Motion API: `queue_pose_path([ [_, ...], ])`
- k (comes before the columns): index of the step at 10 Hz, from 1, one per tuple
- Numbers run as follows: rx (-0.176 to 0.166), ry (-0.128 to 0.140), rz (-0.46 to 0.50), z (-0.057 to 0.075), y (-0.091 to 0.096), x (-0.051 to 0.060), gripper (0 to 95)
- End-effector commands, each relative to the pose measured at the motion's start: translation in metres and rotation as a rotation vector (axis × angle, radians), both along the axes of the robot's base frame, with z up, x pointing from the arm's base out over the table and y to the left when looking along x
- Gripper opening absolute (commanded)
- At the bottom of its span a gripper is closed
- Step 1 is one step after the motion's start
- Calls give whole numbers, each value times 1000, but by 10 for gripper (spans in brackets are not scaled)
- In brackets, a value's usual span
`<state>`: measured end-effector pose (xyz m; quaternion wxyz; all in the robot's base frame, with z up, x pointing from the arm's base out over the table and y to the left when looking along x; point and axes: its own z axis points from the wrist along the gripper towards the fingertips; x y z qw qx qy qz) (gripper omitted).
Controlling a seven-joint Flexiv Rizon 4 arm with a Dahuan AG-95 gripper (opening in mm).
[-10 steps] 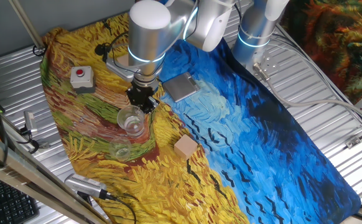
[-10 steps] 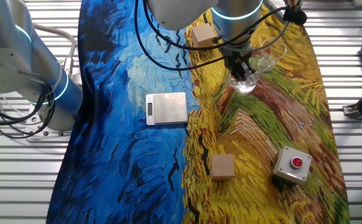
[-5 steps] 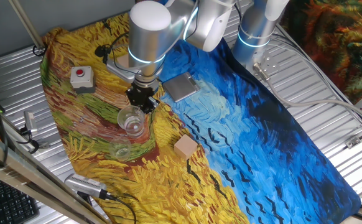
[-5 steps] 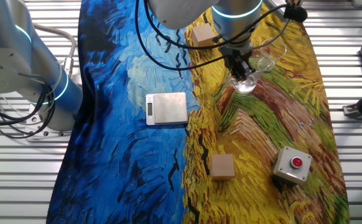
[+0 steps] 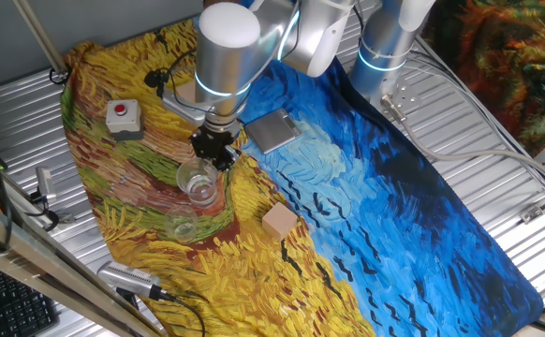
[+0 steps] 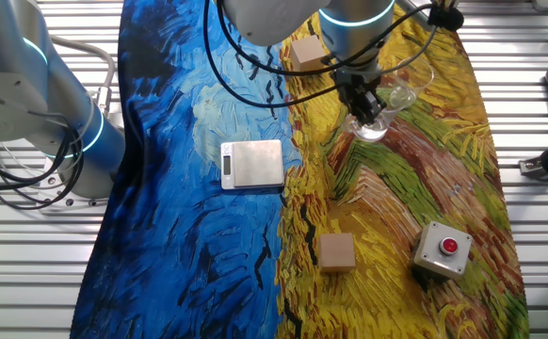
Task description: Pour the water from one cup into another empty cup
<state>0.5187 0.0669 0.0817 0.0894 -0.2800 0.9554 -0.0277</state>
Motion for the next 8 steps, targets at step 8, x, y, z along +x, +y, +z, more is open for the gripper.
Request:
queue_pose_path([
  [8, -32, -22, 49, -1, -3, -2, 760],
])
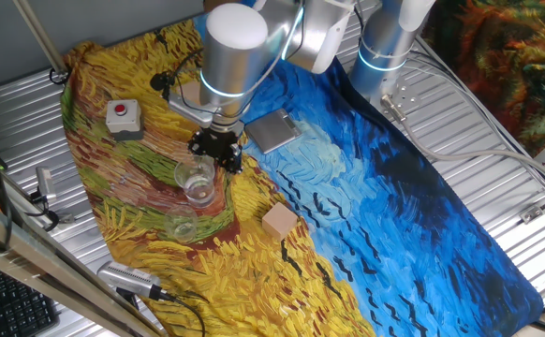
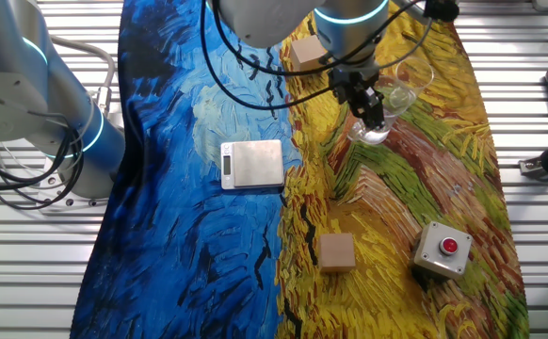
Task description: Pour the water from one cup into another empty cup
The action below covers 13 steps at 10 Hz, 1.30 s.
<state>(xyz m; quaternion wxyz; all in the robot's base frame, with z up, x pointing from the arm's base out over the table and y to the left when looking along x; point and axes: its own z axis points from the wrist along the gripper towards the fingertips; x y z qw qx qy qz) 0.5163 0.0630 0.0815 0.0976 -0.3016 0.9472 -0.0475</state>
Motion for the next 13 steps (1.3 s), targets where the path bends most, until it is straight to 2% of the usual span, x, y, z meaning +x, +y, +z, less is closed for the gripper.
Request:
queue_pose_path([
  [1, 5, 4, 11, -1, -1, -1, 760],
  [5, -7, 16, 26, 2, -12, -12, 760],
  [7, -11, 22, 28, 6, -19, -27, 760],
  [8, -16, 35, 27, 7, -25, -38, 760],
  [9, -16, 48, 24, 9, -28, -43, 760],
  [10, -17, 99, -6, 16, -34, -57, 760],
  [11, -12, 136, -41, 25, -36, -65, 760],
  [13, -9, 173, -78, 46, -34, -69, 760],
])
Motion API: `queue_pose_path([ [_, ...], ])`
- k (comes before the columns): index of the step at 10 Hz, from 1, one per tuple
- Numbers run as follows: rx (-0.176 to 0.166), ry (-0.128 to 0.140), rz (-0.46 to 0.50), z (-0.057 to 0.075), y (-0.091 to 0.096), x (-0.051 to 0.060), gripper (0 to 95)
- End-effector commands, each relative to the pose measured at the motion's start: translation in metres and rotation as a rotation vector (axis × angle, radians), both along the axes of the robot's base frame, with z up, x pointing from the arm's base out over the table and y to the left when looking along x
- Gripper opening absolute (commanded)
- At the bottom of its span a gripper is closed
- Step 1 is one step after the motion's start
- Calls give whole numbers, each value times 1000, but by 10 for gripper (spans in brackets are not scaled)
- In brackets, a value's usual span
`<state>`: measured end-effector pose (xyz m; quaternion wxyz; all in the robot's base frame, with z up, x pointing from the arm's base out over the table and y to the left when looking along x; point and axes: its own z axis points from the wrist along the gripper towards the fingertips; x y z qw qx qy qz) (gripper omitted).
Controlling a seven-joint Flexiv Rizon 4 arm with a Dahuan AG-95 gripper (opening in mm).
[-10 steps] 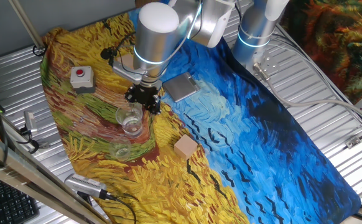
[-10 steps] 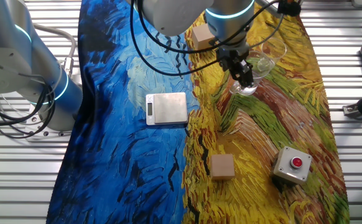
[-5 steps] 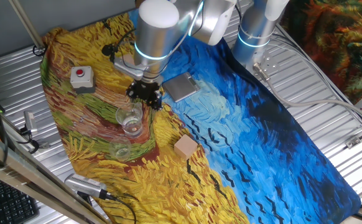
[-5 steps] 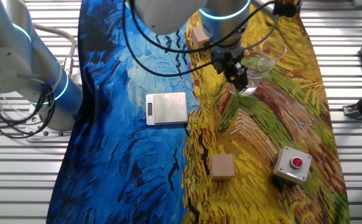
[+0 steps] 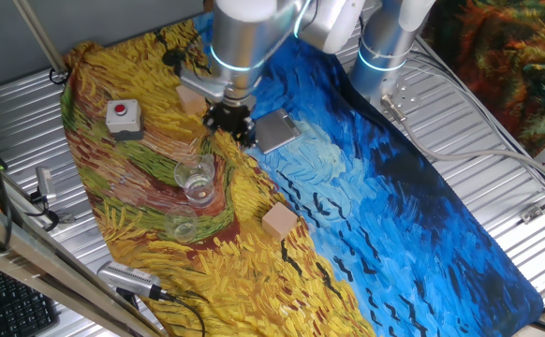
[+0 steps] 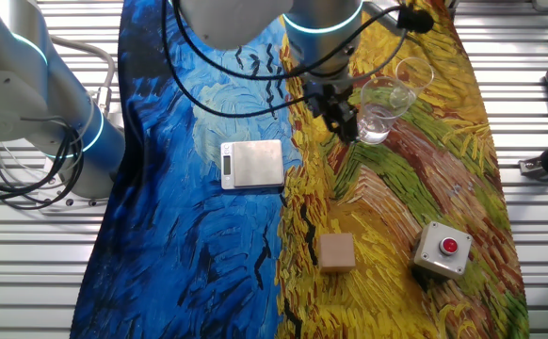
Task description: Pour the water from one cup into another empty cup
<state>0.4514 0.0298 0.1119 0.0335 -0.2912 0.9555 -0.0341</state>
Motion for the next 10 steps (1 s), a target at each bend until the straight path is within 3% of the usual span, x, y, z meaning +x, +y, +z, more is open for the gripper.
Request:
queue_pose_path([
  [1, -1, 57, -59, 23, 1, -5, 760],
  [10, 15, 44, -39, 26, -1, -6, 760],
])
